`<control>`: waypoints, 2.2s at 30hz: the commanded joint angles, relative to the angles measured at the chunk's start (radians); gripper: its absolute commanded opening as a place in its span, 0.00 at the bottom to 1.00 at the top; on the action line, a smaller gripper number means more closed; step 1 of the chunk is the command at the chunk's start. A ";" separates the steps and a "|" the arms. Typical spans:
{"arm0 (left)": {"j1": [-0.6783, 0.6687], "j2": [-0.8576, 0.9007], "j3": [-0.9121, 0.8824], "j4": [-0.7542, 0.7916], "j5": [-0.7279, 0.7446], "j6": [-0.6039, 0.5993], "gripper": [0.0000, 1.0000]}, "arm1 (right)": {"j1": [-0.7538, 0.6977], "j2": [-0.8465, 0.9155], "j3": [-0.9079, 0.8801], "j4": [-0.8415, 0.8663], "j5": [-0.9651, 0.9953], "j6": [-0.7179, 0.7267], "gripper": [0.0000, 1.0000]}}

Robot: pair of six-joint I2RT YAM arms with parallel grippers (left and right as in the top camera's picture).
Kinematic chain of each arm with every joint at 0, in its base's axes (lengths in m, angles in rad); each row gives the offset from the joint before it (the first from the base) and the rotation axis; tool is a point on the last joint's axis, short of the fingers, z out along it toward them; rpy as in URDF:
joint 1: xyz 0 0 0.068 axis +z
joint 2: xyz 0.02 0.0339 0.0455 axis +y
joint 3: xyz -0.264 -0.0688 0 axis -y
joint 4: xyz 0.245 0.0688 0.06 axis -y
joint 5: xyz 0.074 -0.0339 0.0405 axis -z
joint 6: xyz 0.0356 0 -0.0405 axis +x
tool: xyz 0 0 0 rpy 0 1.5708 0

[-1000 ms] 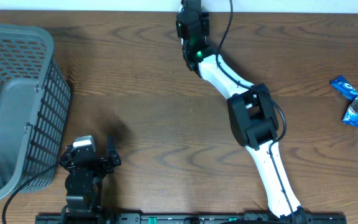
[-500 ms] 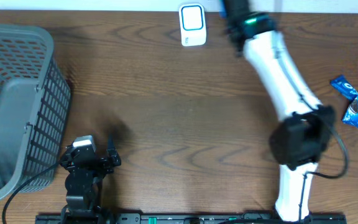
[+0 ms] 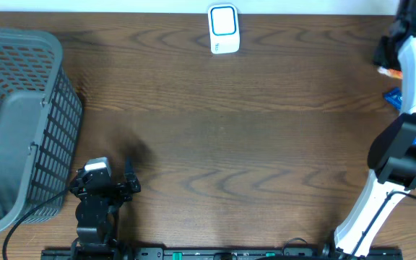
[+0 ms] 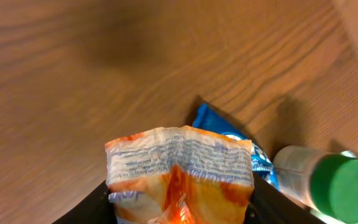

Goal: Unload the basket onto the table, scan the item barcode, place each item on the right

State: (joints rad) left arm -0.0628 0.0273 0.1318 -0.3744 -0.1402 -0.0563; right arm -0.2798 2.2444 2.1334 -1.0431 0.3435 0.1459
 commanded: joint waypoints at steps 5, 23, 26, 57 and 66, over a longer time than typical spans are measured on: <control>-0.004 -0.002 -0.014 -0.017 -0.008 0.010 0.98 | -0.130 0.160 -0.003 0.020 -0.026 0.022 0.56; -0.004 -0.002 -0.031 0.220 0.015 0.248 0.98 | -0.208 0.080 -0.003 0.056 -0.069 0.040 0.99; -0.004 -0.002 -0.074 0.220 0.086 0.299 0.98 | -0.188 0.046 -0.003 0.056 -0.069 0.041 0.99; -0.004 0.016 -0.128 0.319 -0.013 0.027 0.98 | 0.216 -0.367 -0.003 -0.114 -0.248 0.176 0.99; -0.004 0.016 -0.128 0.319 -0.006 0.028 0.98 | 0.447 -0.371 -0.003 -0.121 -0.248 0.232 0.99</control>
State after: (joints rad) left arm -0.0628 0.0387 0.0330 -0.0399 -0.1169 -0.0132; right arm 0.0837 1.8877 2.1288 -1.1599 0.0940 0.3233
